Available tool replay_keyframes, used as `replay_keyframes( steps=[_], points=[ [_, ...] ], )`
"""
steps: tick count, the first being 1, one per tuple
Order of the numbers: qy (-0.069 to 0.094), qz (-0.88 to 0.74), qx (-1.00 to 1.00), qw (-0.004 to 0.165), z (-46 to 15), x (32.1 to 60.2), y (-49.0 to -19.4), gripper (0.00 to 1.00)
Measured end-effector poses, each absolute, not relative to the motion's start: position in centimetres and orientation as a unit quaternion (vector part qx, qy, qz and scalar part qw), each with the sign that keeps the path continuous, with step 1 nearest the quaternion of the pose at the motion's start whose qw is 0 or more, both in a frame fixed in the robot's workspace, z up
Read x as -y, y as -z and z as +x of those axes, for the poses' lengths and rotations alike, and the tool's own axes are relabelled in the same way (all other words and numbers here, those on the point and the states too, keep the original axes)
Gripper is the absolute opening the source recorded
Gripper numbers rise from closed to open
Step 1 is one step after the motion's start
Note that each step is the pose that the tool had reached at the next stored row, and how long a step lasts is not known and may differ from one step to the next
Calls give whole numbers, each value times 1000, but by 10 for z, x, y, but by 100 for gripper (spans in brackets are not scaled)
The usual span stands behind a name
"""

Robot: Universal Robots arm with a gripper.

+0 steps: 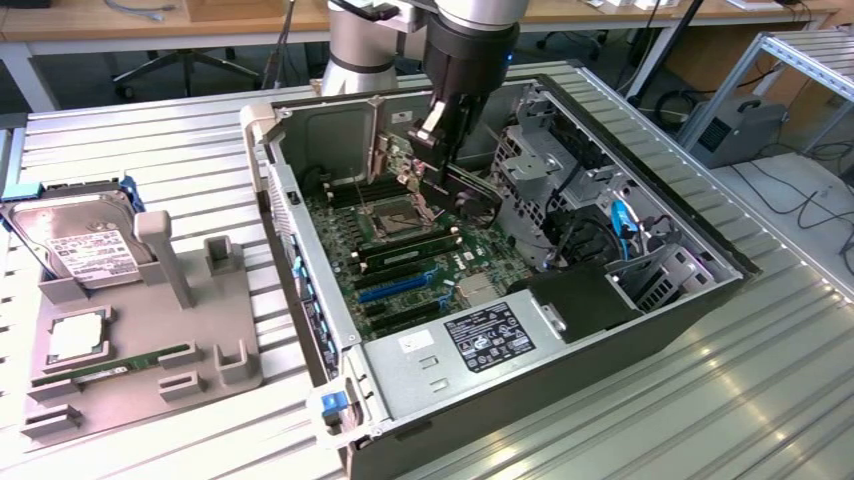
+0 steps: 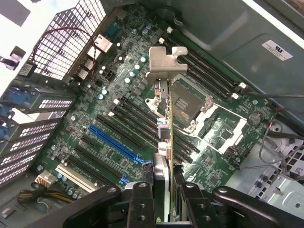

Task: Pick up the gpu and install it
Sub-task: 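Insert the gpu into the slot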

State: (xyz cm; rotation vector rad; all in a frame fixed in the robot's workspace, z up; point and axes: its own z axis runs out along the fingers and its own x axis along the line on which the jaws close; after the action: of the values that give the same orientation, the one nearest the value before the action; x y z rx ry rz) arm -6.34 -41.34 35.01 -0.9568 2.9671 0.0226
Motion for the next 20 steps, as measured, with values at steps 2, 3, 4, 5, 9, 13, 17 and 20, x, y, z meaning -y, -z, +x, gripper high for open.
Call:
replay_keyframes(
  steps=[2,3,4,5,9,13,17,20],
  points=[
    [-7,-310,-951,12,-63,413,-350,27],
    [-7,-312,-950,12,-63,413,-350,27],
    [-7,-314,-949,12,-63,413,-350,27],
    [-7,-315,-949,12,-63,413,-350,27],
    [-7,-321,-947,12,-63,413,-350,27],
    [-8,-328,-945,12,-63,413,-350,27],
    [-8,-334,-942,12,-63,413,-350,27],
    [-8,-339,-941,12,-63,413,-350,27]
  ],
)
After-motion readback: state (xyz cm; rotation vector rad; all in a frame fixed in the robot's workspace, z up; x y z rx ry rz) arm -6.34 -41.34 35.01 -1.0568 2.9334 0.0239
